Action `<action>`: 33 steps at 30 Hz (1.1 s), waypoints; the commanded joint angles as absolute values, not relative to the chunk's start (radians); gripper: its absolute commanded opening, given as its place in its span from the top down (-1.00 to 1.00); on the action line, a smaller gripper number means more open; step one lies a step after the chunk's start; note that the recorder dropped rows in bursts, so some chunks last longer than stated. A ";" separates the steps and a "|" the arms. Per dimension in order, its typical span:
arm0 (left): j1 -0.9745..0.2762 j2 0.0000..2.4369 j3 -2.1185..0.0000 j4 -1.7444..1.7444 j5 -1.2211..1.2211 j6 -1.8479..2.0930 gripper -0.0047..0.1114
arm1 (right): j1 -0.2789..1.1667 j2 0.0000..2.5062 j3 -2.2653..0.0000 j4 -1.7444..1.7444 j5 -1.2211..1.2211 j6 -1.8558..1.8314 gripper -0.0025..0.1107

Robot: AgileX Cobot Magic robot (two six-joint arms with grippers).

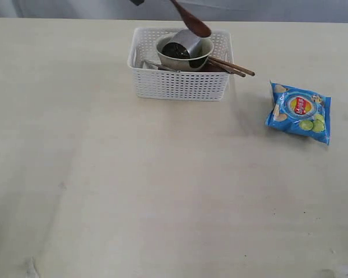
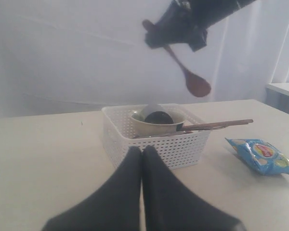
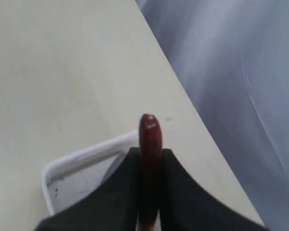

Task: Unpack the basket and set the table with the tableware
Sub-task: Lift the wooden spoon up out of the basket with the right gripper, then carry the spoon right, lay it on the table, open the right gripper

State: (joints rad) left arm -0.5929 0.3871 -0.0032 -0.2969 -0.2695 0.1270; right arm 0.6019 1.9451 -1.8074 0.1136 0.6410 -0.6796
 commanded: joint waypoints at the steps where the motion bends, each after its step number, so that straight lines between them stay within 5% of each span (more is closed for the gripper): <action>1: -0.591 0.383 0.000 -0.295 -0.270 0.126 0.92 | 0.600 1.848 -1.755 -0.126 0.737 -0.358 0.96; 9: -0.591 0.383 0.000 -0.295 -0.270 0.126 0.92 | 0.639 1.581 -1.440 -0.504 0.862 0.128 0.96; 17: -0.591 0.383 0.000 -0.295 -0.270 0.126 0.92 | 0.861 1.369 -1.146 -0.795 1.221 0.600 0.96; 24: -0.591 0.383 0.000 -0.295 -0.270 0.126 0.92 | 1.072 1.321 -0.830 -0.815 1.221 1.059 0.96; 33: -0.591 0.383 0.000 -0.295 -0.263 0.126 0.92 | 0.954 1.335 -0.511 -0.829 1.221 1.195 0.96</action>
